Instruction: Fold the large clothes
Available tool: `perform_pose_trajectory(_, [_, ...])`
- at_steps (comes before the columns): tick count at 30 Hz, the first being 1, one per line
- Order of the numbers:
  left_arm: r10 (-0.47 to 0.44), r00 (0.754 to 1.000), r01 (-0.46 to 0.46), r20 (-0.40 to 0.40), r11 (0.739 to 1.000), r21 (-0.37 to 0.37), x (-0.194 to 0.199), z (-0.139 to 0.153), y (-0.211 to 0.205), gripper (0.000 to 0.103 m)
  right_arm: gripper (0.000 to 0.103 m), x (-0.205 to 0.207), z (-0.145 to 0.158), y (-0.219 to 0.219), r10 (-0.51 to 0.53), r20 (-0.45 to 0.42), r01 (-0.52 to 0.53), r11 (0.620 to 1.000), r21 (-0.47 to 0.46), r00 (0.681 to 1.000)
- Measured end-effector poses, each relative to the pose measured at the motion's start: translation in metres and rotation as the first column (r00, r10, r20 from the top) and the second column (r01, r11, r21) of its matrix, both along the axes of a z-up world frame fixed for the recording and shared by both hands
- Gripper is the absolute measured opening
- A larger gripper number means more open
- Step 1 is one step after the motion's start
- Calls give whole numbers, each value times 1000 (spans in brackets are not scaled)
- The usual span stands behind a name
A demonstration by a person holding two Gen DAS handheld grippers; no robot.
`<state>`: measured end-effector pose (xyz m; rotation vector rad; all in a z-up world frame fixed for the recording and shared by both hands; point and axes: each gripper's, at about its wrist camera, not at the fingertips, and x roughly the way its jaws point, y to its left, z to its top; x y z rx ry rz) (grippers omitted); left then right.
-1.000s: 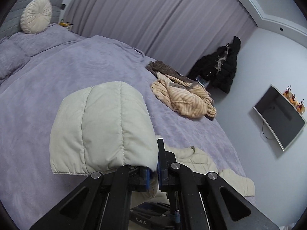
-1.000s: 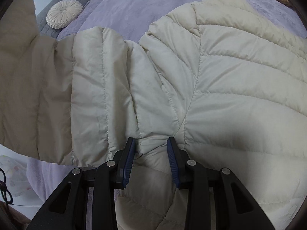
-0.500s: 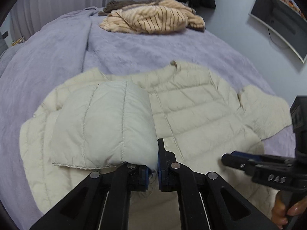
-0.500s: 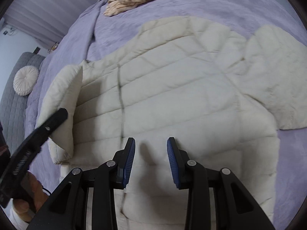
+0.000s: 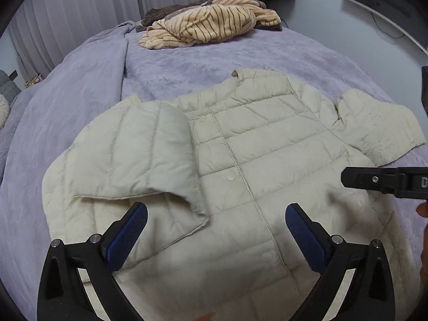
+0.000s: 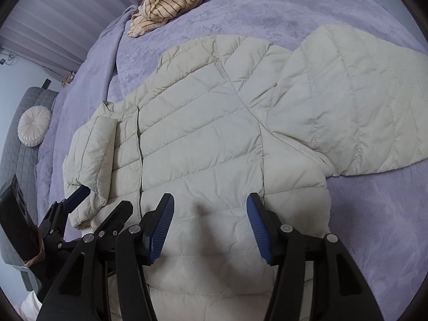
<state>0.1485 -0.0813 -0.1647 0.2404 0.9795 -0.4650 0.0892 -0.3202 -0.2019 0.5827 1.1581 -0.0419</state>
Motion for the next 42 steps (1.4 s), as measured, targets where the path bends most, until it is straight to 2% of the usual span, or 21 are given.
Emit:
perform_pose_trajectory(2, [37,999,-36,23,999,-38,-7,17,26,103,67,2,11,4,21,12,-21,999,-36,1000])
perform_pose_trajectory(4, [114,992,-112,55,993,-31,-13,27,58,103,71,8,26,15,61,39,-58,996,-72,997])
perform_pose_trajectory(7, [247,966,-250,75,967,48,-14,20,105,103,76,25,51,51,170,89,-158,979,-131,981])
perform_pose_trajectory(9, [328,943,-333,66,936,114,-11,6,132,103,80,39,63,90,279,113,-254,947,-196,954])
perform_pose_trajectory(11, [407,913,-404,1,905,136,-3,-11,154,103,80,50,67,135,392,107,-346,890,-298,914])
perform_pose_trajectory(13, [477,877,-467,-64,875,127,3,-29,170,103,80,61,62,178,480,76,-412,815,-408,874])
perform_pose_trajectory(17, [557,828,-541,-70,824,168,11,-53,180,103,79,77,35,240,588,-22,-479,637,-604,809])
perform_pose_trajectory(19, [586,808,-570,-65,804,168,15,-58,183,103,79,85,20,256,599,-70,-482,563,-672,798])
perform_pose_trajectory(21, [614,787,-598,-60,783,172,17,-62,185,103,79,90,7,266,587,-109,-454,482,-749,802])
perform_pose_trajectory(22, [628,776,-611,-63,773,172,18,-63,188,103,77,92,4,267,575,-112,-431,456,-779,810])
perform_pose_trajectory(23, [637,768,-621,-68,766,168,19,-65,191,103,54,93,4,265,562,-93,-399,452,-798,822])
perform_pose_trajectory(24, [645,761,-629,-69,759,169,20,-66,192,103,35,93,6,259,545,-70,-373,469,-801,836])
perform_pose_trajectory(25, [649,758,-632,-70,756,169,20,-67,193,103,8,93,9,251,520,-46,-352,507,-787,853])
perform_pose_trajectory(28, [650,757,-634,-64,755,167,20,-67,193,103,8,91,29,208,416,78,-264,700,-663,906])
perform_pose_trajectory(30, [648,759,-632,-61,756,170,21,-67,193,103,8,84,39,170,305,155,-183,831,-526,940])
perform_pose_trajectory(31, [649,759,-633,-59,756,170,21,-68,194,103,8,81,40,150,237,175,-135,881,-454,956])
perform_pose_trajectory(33, [648,760,-632,-51,755,174,22,-68,194,103,8,74,32,113,105,186,-46,954,-298,977])
perform_pose_trajectory(35, [646,762,-630,-43,755,180,21,-67,194,103,8,67,13,79,-13,154,31,992,-120,988])
perform_pose_trajectory(38, [618,785,-600,-49,778,186,20,-65,194,103,8,54,-22,39,-165,69,158,983,92,984])
perform_pose_trajectory(40, [573,817,-554,-62,810,191,16,-59,197,103,8,46,-34,22,-221,43,211,963,168,974])
perform_pose_trajectory(42, [523,847,-502,-95,846,181,9,-50,204,103,8,42,-38,15,-232,38,221,956,192,972])
